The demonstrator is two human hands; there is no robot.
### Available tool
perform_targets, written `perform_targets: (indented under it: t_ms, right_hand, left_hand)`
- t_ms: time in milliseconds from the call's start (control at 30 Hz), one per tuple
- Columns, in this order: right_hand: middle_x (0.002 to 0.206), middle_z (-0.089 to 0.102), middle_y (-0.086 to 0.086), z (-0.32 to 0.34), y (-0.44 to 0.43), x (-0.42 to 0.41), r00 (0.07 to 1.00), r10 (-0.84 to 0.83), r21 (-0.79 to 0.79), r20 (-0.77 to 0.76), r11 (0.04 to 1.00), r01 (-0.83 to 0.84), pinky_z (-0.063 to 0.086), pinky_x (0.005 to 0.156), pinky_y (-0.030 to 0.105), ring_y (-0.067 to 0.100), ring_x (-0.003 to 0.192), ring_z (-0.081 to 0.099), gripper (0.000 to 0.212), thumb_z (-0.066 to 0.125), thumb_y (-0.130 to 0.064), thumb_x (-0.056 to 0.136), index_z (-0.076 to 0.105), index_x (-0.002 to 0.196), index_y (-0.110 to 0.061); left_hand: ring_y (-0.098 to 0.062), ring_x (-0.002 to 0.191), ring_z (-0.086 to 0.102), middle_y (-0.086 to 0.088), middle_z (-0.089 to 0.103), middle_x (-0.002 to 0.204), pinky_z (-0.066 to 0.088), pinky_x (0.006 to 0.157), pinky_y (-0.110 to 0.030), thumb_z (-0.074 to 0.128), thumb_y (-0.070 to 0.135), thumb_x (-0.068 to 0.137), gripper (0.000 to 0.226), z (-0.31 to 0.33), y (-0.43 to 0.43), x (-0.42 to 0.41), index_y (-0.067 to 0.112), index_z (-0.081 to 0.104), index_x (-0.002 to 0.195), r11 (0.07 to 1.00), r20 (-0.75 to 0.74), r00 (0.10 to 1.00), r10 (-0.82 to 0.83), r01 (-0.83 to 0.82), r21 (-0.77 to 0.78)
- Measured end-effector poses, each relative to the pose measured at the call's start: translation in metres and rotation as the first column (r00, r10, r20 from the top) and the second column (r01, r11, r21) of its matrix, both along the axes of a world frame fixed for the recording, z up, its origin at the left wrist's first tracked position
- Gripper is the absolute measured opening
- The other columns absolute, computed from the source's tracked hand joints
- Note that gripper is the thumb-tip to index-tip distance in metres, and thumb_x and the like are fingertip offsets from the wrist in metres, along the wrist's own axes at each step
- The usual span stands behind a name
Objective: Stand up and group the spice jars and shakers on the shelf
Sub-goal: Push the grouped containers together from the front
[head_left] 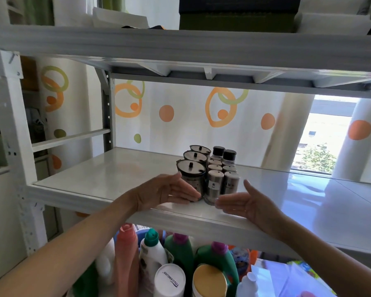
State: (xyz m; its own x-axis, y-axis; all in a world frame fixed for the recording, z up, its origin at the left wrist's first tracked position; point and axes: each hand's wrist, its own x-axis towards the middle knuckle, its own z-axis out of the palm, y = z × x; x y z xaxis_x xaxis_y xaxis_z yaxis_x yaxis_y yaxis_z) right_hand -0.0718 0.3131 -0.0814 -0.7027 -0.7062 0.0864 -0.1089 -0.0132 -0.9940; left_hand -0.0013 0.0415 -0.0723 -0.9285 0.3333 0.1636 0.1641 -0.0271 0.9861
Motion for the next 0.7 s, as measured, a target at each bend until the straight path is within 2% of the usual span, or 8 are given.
perform_targets:
  t_ms: [67, 133, 233, 400, 700]
  right_hand:
    - [0.119, 0.066, 0.018, 0.001, -0.009, -0.002, 0.997, 0.078, 0.042, 0.003, 0.996, -0.078, 0.053, 0.093, 0.029, 0.027, 0.113, 0.062, 0.084, 0.049, -0.074, 0.071, 0.069, 0.109, -0.002]
    - [0.121, 0.064, 0.019, 0.003, -0.015, -0.005, 0.994, 0.097, 0.035, 0.044, 0.995, -0.099, 0.052, 0.094, 0.028, 0.027, 0.117, 0.06, 0.082, 0.038, -0.071, 0.079, 0.066, 0.113, -0.001]
    - [0.12, 0.064, 0.021, 0.005, -0.019, -0.011, 0.986, 0.102, -0.008, 0.131, 0.995, -0.101, 0.053, 0.092, 0.028, 0.027, 0.116, 0.061, 0.077, 0.024, -0.058, 0.085, 0.064, 0.114, 0.001]
    - [0.118, 0.065, 0.022, 0.006, -0.025, -0.014, 0.971, 0.109, -0.06, 0.211, 0.993, -0.099, 0.053, 0.093, 0.03, 0.027, 0.114, 0.062, 0.076, 0.025, -0.058, 0.084, 0.067, 0.11, 0.0]
    - [0.121, 0.063, 0.023, 0.005, -0.026, -0.016, 0.968, 0.099, -0.076, 0.231, 0.994, -0.083, 0.05, 0.097, 0.033, 0.028, 0.116, 0.06, 0.076, 0.021, -0.057, 0.09, 0.064, 0.114, 0.002]
  left_hand:
    - [-0.029, 0.121, 0.057, -0.02, 0.061, 0.127, 0.047, 0.103, -0.037, 0.055, 0.052, 0.084, 0.062, -0.002, 0.005, -0.005, -0.001, 0.064, 0.116, 0.996, 0.037, 0.997, -0.069, 0.071, -0.062]
    - [-0.031, 0.126, 0.052, -0.021, 0.057, 0.132, 0.044, 0.106, -0.037, 0.06, 0.052, 0.082, 0.066, -0.002, 0.007, -0.009, -0.001, 0.06, 0.122, 0.996, 0.065, 0.994, -0.083, 0.086, -0.033]
    - [-0.03, 0.126, 0.052, -0.02, 0.056, 0.133, 0.044, 0.106, -0.036, 0.066, 0.051, 0.078, 0.07, 0.0, 0.007, -0.013, 0.001, 0.058, 0.125, 0.995, 0.122, 0.988, -0.099, 0.095, 0.034]
    - [-0.029, 0.124, 0.055, -0.021, 0.057, 0.131, 0.047, 0.103, -0.035, 0.068, 0.05, 0.076, 0.07, 0.0, 0.007, -0.014, 0.0, 0.059, 0.124, 0.994, 0.139, 0.985, -0.098, 0.091, 0.052]
    - [-0.027, 0.12, 0.059, -0.02, 0.061, 0.127, 0.051, 0.097, -0.032, 0.073, 0.051, 0.071, 0.07, 0.003, 0.012, -0.017, 0.001, 0.063, 0.119, 0.995, 0.162, 0.984, -0.077, 0.065, 0.074]
